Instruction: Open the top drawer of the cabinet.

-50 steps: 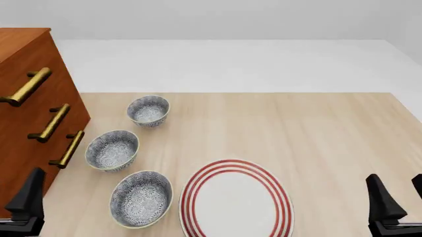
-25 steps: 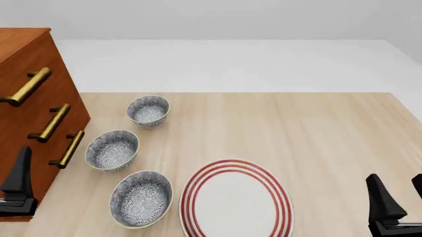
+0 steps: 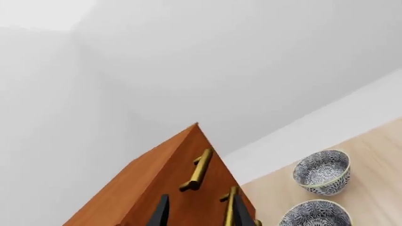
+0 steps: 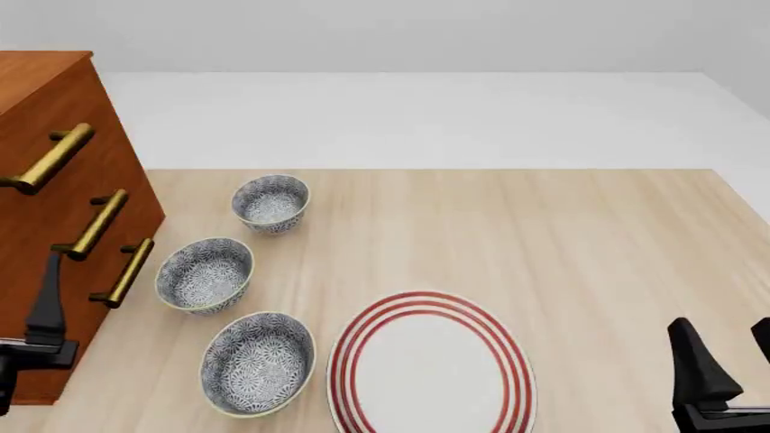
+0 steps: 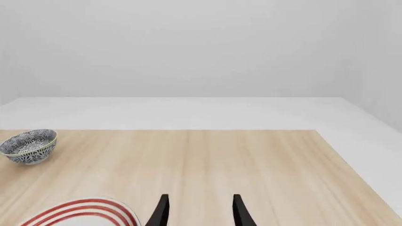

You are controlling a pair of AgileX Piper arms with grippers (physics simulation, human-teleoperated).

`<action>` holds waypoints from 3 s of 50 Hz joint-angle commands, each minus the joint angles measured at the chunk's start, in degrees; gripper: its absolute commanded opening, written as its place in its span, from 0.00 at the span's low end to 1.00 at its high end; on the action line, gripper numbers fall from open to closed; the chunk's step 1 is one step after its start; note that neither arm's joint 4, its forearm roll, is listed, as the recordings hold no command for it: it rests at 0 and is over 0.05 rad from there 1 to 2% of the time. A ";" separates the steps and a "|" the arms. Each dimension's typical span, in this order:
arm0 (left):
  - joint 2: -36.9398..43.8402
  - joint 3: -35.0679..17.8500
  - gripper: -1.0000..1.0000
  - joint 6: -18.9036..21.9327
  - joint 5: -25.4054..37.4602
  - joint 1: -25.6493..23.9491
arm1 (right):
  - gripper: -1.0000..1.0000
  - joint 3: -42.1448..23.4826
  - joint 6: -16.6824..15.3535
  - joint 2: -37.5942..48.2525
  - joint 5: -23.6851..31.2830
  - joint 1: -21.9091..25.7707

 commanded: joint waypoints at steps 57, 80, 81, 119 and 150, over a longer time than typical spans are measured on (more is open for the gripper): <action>24.41 0.35 1.00 22.40 -25.83 4.37 | 1.00 -0.56 -0.05 -0.36 0.91 0.95; 30.37 -1.20 1.00 26.63 -28.95 5.44 | 1.00 -0.90 -0.03 -0.38 1.27 0.95; 30.88 -1.16 1.00 26.64 -29.38 5.45 | 1.00 -0.80 -0.03 -0.38 1.17 0.95; 40.85 -4.89 1.00 31.11 -33.29 7.35 | 1.00 -0.57 0.02 -0.37 0.94 0.94; 44.26 -7.67 1.00 33.97 -32.72 8.05 | 1.00 -0.57 -0.02 -0.37 0.95 0.95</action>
